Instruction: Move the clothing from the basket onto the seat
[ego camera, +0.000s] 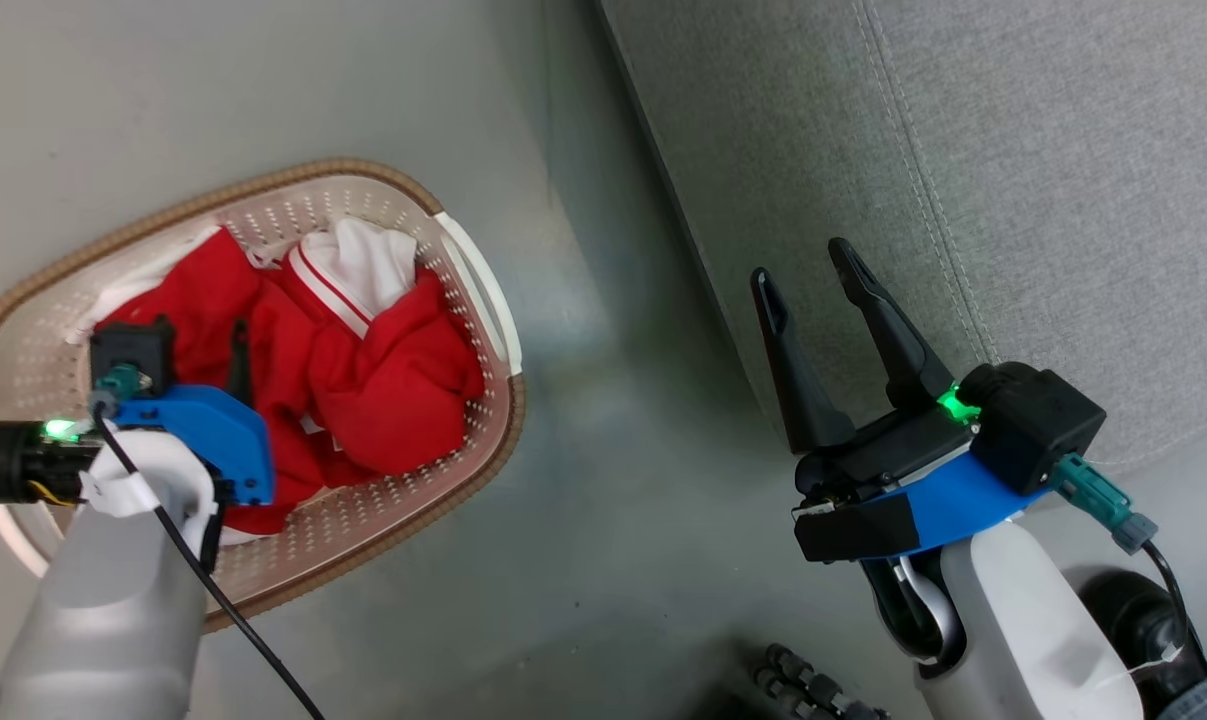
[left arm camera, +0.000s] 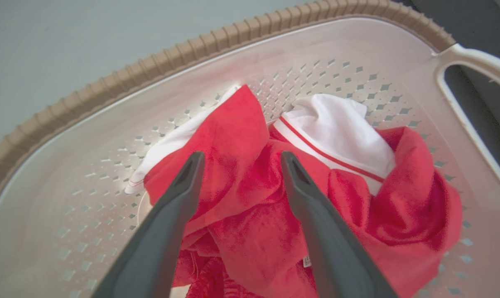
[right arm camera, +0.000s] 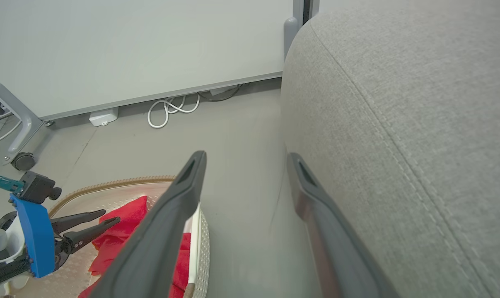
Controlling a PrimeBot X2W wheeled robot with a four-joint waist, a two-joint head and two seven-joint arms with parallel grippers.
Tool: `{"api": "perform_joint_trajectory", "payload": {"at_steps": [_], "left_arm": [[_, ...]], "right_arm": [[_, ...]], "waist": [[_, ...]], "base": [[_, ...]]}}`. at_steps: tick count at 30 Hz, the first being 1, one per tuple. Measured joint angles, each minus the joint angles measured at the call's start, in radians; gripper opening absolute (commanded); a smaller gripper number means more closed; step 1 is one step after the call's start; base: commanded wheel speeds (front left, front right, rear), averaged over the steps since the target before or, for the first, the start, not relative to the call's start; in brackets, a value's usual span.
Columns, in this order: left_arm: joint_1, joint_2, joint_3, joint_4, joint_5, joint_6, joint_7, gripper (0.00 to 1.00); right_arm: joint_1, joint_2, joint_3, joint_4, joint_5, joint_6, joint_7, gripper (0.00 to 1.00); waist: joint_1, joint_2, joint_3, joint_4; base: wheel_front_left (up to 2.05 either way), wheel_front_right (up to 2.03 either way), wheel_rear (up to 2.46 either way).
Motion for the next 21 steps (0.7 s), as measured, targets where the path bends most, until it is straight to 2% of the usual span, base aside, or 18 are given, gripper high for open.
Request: {"api": "perform_joint_trajectory", "payload": {"at_steps": [5,14,20,21], "left_arm": [[-0.042,0.032,-0.001,0.029,0.004,0.031,0.004,1.0],[-0.076,0.045,-0.001,0.084,-0.004,0.079,0.032,1.0],[-0.079,0.046,-0.005,0.099,-0.011,0.085,0.027,1.0],[-0.08,0.045,-0.007,0.1,-0.012,0.085,0.026,0.79]], "right_arm": [[-0.007,0.0,0.02,-0.01,0.017,0.0,0.0,1.0],[-0.012,0.0,0.052,-0.024,0.056,0.0,0.0,1.0],[-0.02,0.0,0.057,-0.024,0.067,0.0,0.0,1.0],[-0.021,0.0,0.056,-0.024,0.067,0.0,0.0,1.0]], "waist": [[0.0,0.0,0.047,-0.021],[0.0,0.0,0.097,-0.049],[-0.0001,0.0,0.104,-0.058],[-0.0001,0.0,0.104,-0.058]], "base": [[0.0,0.0,0.0],[0.0,0.0,0.0],[0.0,0.0,0.0],[0.0,0.0,0.0]]}}
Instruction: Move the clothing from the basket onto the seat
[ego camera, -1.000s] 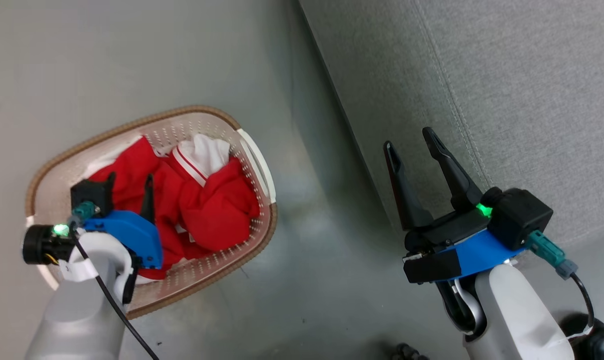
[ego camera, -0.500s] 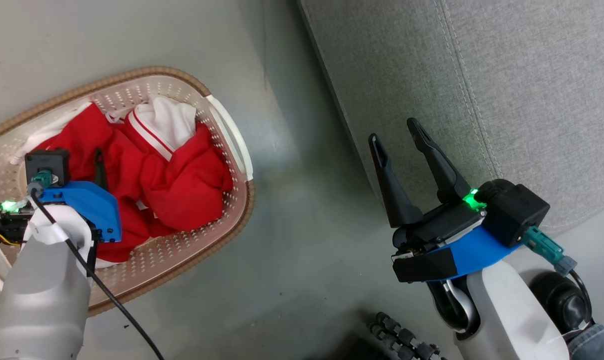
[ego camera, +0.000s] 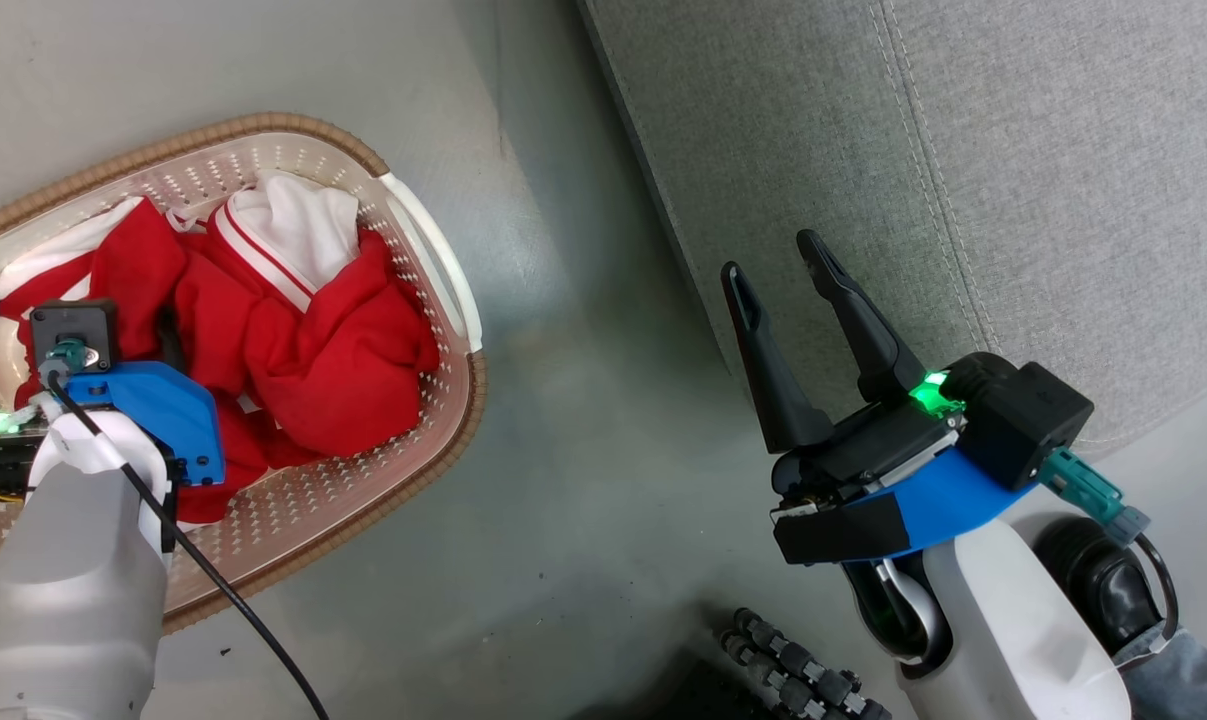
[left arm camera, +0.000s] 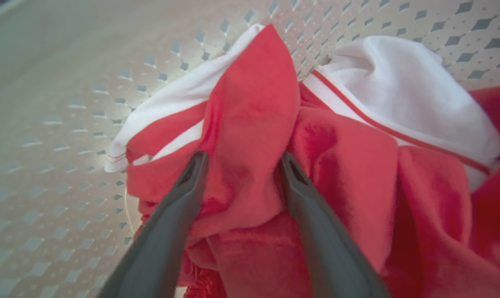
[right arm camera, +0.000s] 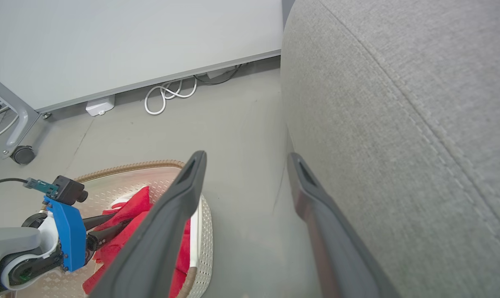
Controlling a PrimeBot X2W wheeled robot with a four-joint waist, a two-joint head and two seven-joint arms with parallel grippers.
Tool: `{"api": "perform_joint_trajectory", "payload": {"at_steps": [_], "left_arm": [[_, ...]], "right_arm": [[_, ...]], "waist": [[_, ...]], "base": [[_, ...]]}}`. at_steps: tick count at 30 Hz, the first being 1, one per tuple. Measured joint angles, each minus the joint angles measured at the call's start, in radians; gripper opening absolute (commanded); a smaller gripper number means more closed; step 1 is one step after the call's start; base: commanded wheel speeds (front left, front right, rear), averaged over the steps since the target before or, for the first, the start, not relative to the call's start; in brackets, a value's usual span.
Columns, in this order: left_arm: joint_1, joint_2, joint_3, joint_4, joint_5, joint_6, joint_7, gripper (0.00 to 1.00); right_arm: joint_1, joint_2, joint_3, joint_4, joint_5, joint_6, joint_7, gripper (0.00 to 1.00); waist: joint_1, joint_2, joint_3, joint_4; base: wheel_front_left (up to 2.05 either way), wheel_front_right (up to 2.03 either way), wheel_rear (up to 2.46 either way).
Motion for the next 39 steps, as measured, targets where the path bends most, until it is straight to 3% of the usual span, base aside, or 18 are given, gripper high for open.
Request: {"api": "perform_joint_trajectory", "payload": {"at_steps": [1,3,25,39], "left_arm": [[-0.002,-0.001,-0.002,0.001,-0.003,0.0,-0.001,0.49],[-0.003,-0.003,-0.007,0.003,-0.006,-0.006,-0.001,0.0],[-0.023,-0.023,-0.031,0.042,-0.041,-0.05,-0.029,0.0],[0.045,-0.112,-0.066,0.035,-0.056,-0.091,-0.063,0.0]], "right_arm": [[0.0,0.0,-0.001,0.001,0.0,0.0,0.0,1.0],[-0.001,0.0,-0.001,0.001,0.002,0.0,0.0,1.0],[-0.019,0.0,-0.007,0.013,-0.019,0.0,0.0,1.0],[-0.007,0.001,-0.04,0.057,-0.086,0.0,0.0,1.0]], "waist": [[0.0,0.0,0.0,0.0],[0.0,0.0,0.0,0.0],[-0.0001,0.0,-0.037,0.024],[-0.0002,0.0001,-0.192,0.073]], "base": [[0.0,0.0,0.0],[0.0,0.0,0.0],[0.0,0.0,0.0],[0.0,0.0,0.0]]}}
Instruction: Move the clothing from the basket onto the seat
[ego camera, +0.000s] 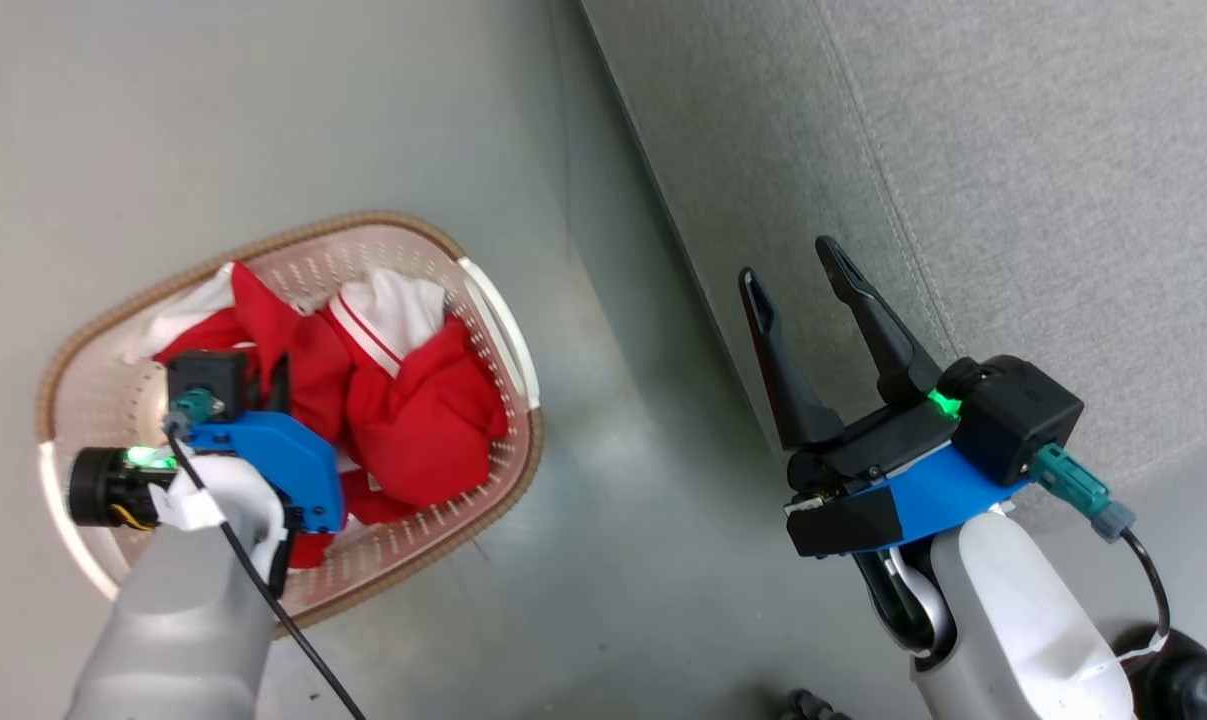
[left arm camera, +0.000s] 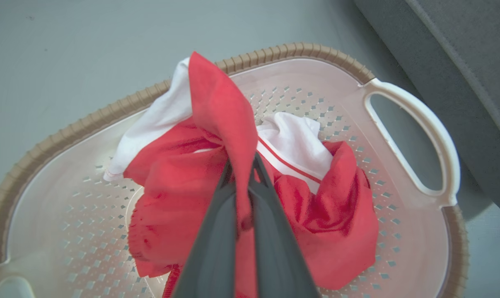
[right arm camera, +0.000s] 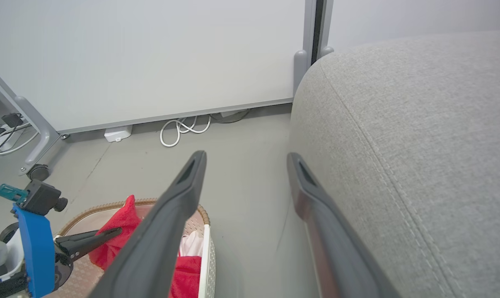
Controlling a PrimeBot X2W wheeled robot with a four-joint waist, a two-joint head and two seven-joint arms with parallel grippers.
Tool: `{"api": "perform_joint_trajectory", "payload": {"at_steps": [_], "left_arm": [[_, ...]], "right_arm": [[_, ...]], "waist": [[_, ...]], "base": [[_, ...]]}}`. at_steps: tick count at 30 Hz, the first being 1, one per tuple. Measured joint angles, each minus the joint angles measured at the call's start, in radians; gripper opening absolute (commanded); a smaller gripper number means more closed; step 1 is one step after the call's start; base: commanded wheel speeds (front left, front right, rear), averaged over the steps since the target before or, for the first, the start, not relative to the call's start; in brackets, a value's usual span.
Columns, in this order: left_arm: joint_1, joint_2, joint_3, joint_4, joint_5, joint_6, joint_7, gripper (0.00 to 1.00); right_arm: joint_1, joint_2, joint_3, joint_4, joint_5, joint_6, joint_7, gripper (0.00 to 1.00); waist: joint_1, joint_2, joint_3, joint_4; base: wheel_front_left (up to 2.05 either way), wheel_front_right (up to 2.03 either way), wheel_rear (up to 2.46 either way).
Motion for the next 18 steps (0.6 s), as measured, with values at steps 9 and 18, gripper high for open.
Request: {"api": "perform_joint_trajectory", "payload": {"at_steps": [9,18], "left_arm": [[0.095,-0.069,-0.02,-0.138,-0.012,-0.026,-0.003,0.0],[0.169,-0.105,-0.065,-0.26,-0.027,-0.035,-0.003,0.0]], "right_arm": [[0.048,0.0,-0.036,0.047,-0.044,0.0,0.0,1.0],[0.111,0.0,-0.047,0.093,-0.07,0.0,-0.001,1.0]], "waist": [[-0.0001,0.0,-0.16,0.06],[-0.0001,0.0,-0.323,0.12]], "base": [[0.0,0.0,0.0],[0.0,0.0,0.0]]}}
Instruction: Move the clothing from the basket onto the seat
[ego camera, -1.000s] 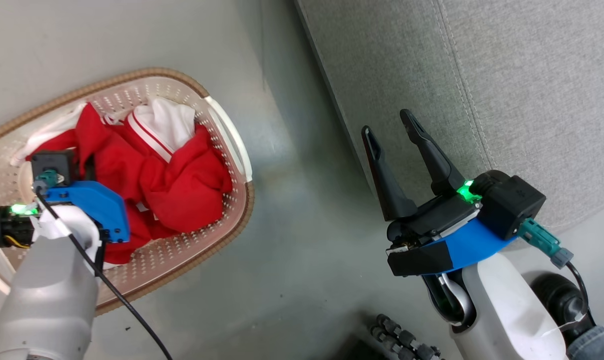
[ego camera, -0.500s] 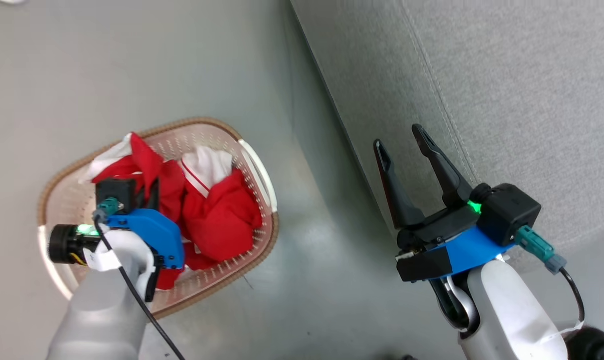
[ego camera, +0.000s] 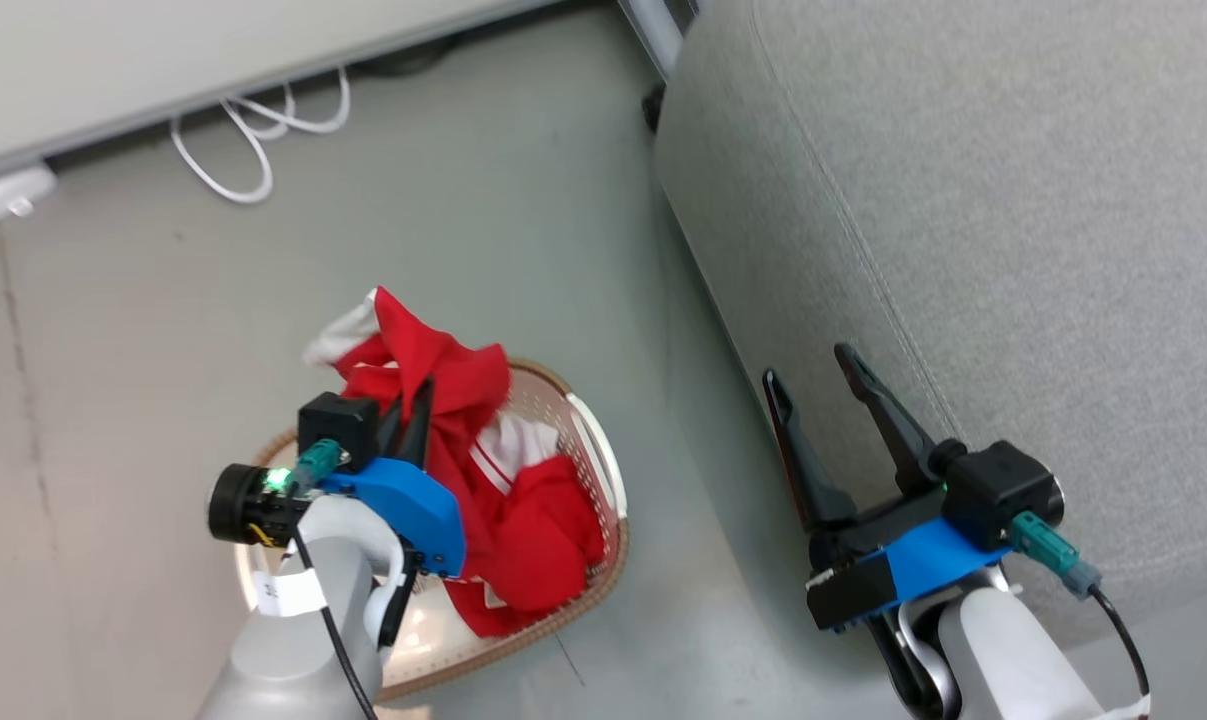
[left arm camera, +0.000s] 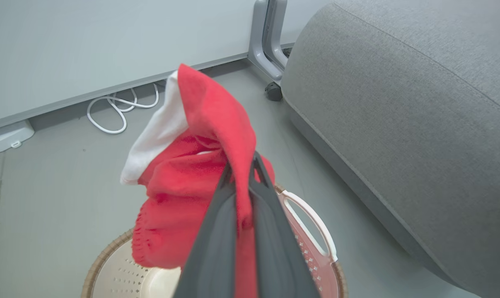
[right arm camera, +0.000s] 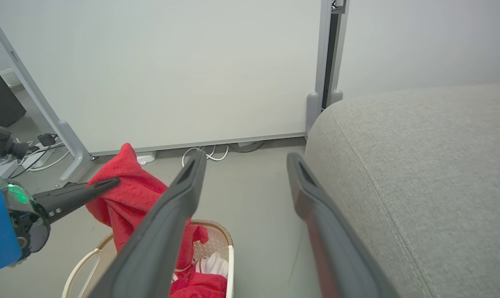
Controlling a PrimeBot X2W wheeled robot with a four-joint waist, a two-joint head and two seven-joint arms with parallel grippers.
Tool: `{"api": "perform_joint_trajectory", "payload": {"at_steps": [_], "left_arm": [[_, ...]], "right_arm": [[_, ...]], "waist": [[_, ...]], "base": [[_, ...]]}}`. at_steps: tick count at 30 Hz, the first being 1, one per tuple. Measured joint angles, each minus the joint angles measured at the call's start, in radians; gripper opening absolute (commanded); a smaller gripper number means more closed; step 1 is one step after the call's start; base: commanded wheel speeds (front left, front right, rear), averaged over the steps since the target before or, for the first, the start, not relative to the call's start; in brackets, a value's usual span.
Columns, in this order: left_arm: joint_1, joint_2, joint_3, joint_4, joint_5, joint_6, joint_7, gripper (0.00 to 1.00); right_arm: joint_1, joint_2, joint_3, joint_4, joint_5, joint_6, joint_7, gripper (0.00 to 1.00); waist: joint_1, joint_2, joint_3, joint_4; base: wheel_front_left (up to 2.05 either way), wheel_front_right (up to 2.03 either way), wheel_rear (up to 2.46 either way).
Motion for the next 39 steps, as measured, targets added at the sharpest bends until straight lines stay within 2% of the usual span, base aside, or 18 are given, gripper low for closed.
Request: {"api": "perform_joint_trajectory", "payload": {"at_steps": [8,18,27,39], "left_arm": [[0.038,-0.015,-0.113,-0.076,-0.064,-0.002,0.0,0.0],[0.027,-0.016,-0.351,-0.155,-0.249,-0.002,0.014,0.0],[-0.066,-0.016,-0.485,-0.229,-0.36,0.002,0.049,0.0],[-0.16,-0.016,-0.64,-0.281,-0.5,0.071,0.057,0.0]], "right_arm": [[0.071,0.0,-0.025,0.048,-0.028,0.0,0.0,1.0],[0.142,0.0,-0.028,0.064,-0.032,0.0,0.018,1.0],[0.176,0.0,-0.022,0.041,-0.033,0.0,0.043,1.0],[0.189,0.0,0.005,0.03,-0.022,0.0,0.053,1.0]], "waist": [[0.0,0.0,-0.147,0.056],[0.0,0.0,-0.299,0.135],[0.0001,0.0,-0.358,0.205],[0.0001,0.0,-0.388,0.236]], "base": [[0.0,0.0,0.0],[0.0,0.0,0.0],[0.0,0.0,0.0],[0.0,0.0,0.0]]}}
